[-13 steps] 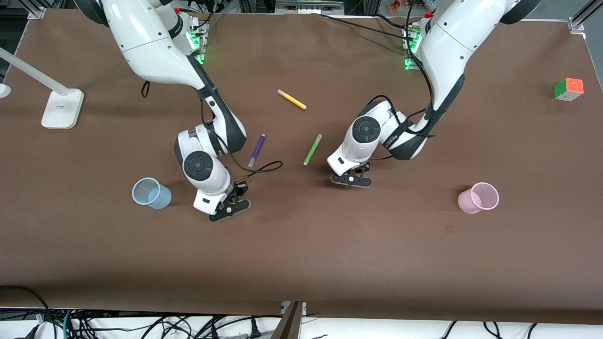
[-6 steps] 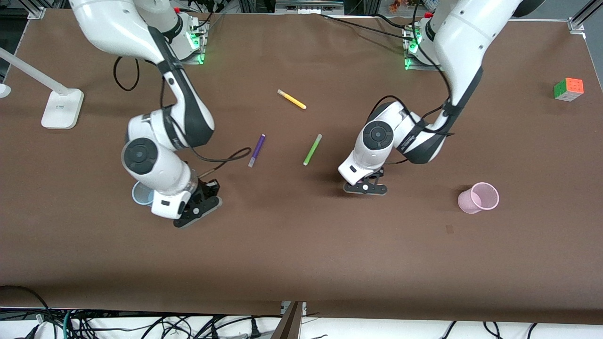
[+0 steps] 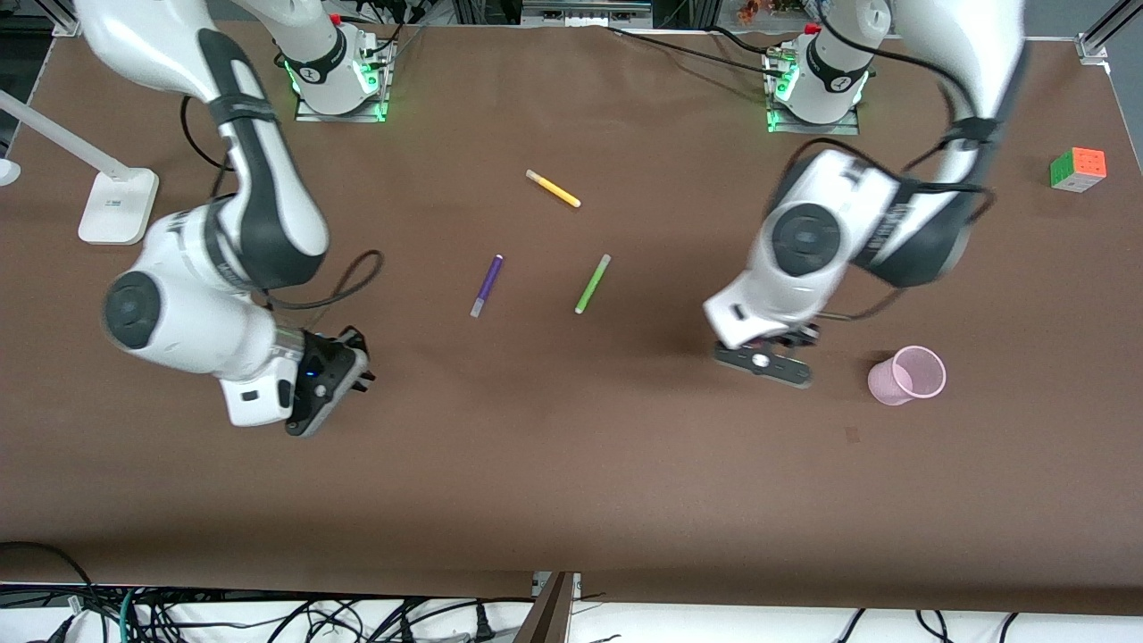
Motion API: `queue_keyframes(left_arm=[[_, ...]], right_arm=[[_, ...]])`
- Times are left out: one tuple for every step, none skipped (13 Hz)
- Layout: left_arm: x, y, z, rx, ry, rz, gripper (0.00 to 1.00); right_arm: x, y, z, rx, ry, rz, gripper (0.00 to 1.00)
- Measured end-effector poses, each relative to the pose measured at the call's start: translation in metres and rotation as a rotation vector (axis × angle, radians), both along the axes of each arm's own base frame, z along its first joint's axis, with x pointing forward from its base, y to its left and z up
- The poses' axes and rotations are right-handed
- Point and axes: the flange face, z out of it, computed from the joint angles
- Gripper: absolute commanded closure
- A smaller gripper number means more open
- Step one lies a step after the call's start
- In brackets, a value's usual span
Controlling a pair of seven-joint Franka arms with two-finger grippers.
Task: Place pink and blue markers in matching cups
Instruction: 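Carry the blue marker to the blue cup while the left gripper carries pink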
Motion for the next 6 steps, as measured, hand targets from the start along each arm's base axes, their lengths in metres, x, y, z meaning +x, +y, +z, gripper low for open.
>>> queue_keyframes(left_arm=[[0.01,0.035,0.007,-0.03,0.015,-0.043,1.0],[0.019,0.074,0.012,-0.056,0.029,-0.1,1.0],[0.025,0.108,0.016,-0.082,0.038,-0.153,1.0],[0.028,0.134,0.019,-0.121,0.047,-0.197,1.0],[0.03,0.154,0.021,-0.168,0.053,-0.245,1.0],[0.031,0.171,0.022,-0.22,0.054,-0.299,1.0]], right_arm=[[0.001,-0.016,-0.002,0.032,0.001,0.062,1.0],[0.002,-0.031,-0.003,0.071,-0.004,0.123,1.0],[0.002,-0.044,-0.004,0.104,-0.01,0.18,1.0],[0.001,-0.055,-0.005,0.139,-0.013,0.231,1.0],[-0.001,-0.065,-0.006,0.18,-0.009,0.273,1.0],[-0.003,-0.078,-0.007,0.228,-0.004,0.308,1.0]])
